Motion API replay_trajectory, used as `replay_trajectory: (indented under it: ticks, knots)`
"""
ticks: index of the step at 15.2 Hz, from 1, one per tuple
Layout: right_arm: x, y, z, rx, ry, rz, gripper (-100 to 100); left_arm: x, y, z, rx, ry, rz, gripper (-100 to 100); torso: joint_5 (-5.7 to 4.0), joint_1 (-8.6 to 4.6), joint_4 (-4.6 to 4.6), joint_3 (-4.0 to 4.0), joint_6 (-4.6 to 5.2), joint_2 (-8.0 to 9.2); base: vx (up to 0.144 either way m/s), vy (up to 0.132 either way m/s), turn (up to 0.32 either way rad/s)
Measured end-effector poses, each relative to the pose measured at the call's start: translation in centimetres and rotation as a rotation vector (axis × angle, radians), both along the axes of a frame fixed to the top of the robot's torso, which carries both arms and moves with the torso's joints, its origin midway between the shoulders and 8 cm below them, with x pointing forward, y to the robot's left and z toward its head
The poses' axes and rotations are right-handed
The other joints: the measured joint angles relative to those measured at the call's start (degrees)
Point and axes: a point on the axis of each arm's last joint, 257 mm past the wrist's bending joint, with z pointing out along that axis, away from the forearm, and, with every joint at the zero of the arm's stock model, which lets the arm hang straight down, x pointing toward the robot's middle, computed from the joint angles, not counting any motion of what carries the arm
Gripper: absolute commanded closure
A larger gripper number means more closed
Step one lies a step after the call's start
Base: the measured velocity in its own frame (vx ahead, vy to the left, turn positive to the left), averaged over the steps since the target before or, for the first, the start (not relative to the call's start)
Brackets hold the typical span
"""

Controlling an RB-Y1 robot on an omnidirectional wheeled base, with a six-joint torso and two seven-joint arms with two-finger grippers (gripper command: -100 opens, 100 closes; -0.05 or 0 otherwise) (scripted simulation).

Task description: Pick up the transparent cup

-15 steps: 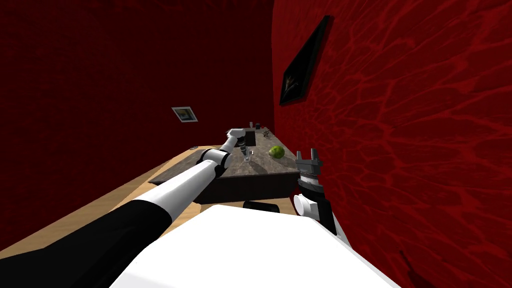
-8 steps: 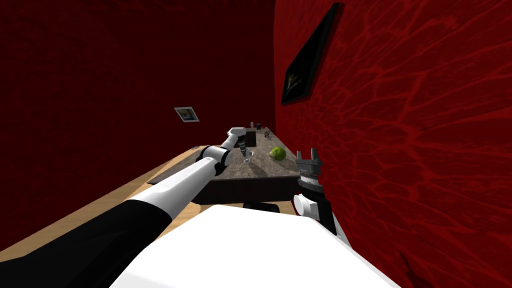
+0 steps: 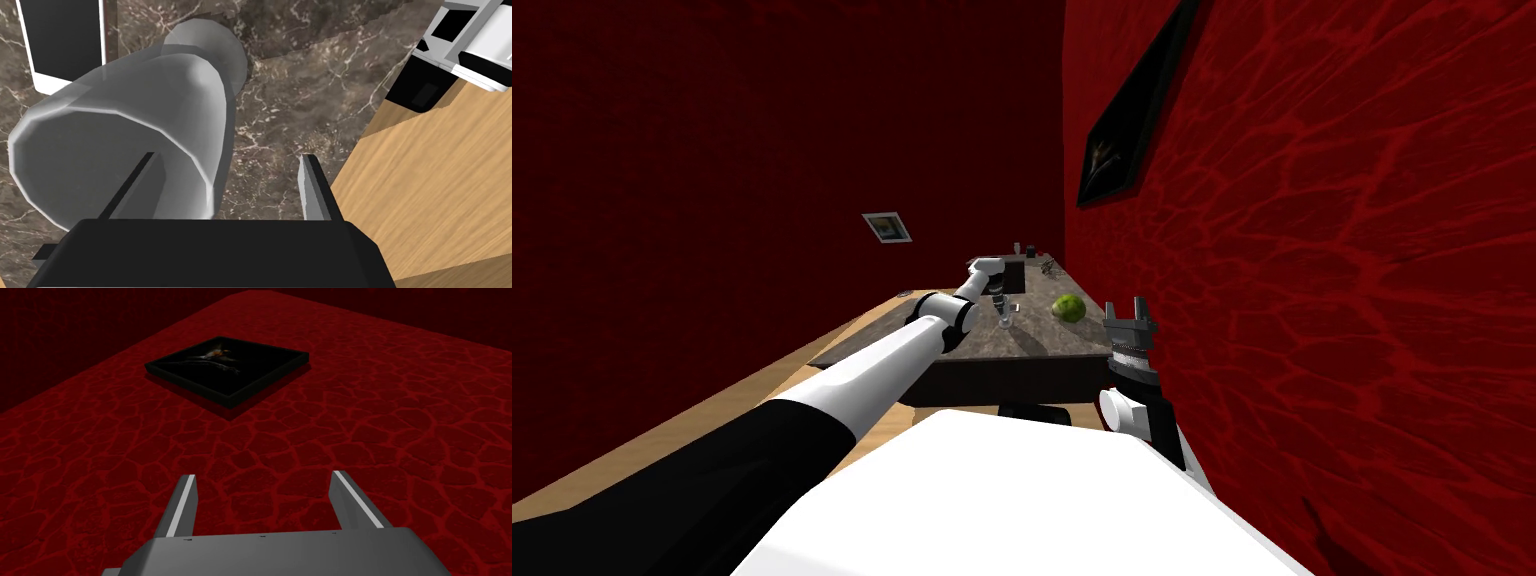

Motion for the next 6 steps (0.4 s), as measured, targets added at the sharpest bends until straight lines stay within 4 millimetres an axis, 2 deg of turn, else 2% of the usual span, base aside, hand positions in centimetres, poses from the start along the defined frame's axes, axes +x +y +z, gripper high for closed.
replay_trajectory:
  ticks: [4, 6]
  knots:
    - [0.00, 0.00, 0.00, 0.000, 0.000, 0.000, 0, -0.26, -0.27, 0.00, -0.007, 0.010, -0.006, 100, -0.06, -0.07, -0.08, -0.09, -0.07, -0.10, 0.001, 0.002, -0.005]
    - [0.00, 0.00, 0.00, 0.000, 0.000, 0.000, 0, -0.24, -0.03, 0.99, -0.002, 0.005, -0.002, 100, -0.06, -0.01, -0.03, -0.10, -0.11, -0.18, 0.017, 0.014, -0.003]
